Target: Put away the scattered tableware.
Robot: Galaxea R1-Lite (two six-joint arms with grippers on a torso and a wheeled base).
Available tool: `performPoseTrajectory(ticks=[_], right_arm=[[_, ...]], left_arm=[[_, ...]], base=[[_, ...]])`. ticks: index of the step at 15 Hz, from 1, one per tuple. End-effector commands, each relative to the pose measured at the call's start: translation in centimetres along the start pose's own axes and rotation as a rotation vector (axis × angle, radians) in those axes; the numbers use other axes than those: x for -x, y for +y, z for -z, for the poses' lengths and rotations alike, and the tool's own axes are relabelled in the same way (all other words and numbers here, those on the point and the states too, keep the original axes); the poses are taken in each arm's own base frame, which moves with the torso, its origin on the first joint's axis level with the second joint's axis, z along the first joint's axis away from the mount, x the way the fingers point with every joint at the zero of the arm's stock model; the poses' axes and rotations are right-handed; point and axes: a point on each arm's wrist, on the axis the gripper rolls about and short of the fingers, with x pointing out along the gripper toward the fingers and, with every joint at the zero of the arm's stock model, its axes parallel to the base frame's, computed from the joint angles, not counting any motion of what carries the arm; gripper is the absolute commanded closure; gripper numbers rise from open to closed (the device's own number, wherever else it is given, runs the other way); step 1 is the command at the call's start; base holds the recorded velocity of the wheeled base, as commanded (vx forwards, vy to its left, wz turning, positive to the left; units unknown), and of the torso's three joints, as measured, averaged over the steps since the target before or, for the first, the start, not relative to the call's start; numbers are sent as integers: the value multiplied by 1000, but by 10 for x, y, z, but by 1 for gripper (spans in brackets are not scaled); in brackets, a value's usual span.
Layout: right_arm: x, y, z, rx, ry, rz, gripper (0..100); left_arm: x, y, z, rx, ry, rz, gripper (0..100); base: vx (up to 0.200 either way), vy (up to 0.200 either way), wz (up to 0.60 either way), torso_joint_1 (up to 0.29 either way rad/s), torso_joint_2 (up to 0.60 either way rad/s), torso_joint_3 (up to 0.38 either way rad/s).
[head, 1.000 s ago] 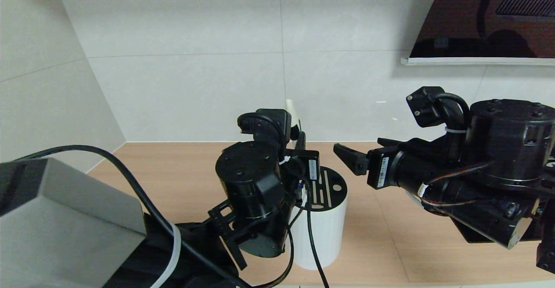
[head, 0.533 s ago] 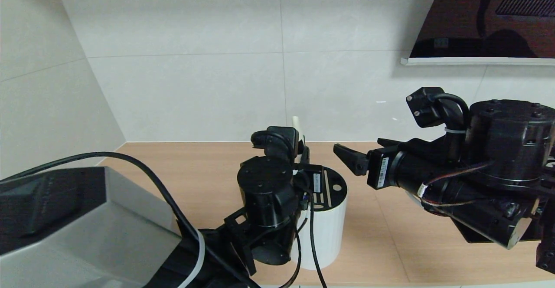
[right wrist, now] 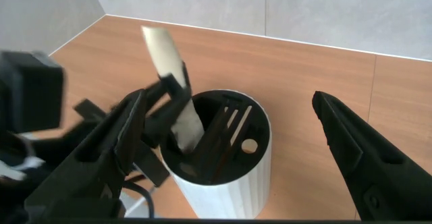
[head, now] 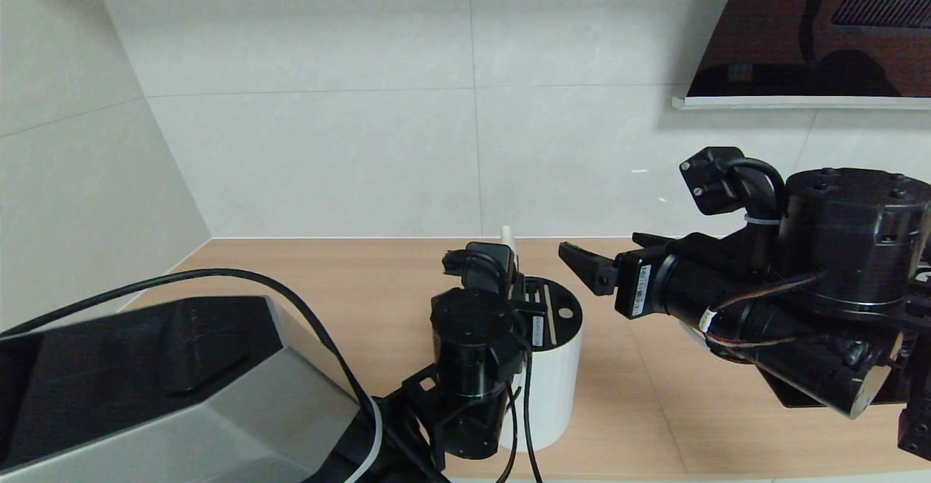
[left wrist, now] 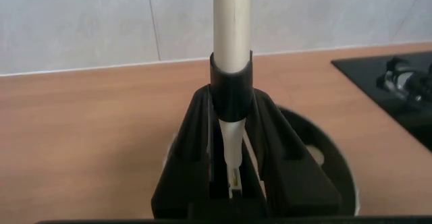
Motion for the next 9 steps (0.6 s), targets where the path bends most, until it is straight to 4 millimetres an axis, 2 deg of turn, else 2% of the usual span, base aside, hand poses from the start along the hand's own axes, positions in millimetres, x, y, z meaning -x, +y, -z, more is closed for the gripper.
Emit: performPoseTrajectory(ticks=[1,9], right_arm=[[0,0,1,1,2,0,0],[-2,0,3,3,10,3,0]], left_arm=[[-2,-1,8,-12,16,-3,100],[-4,-1,15,-22,29,-4,100]], base=[[0,0,0,0,0,0],[0,0,0,0,0,0]])
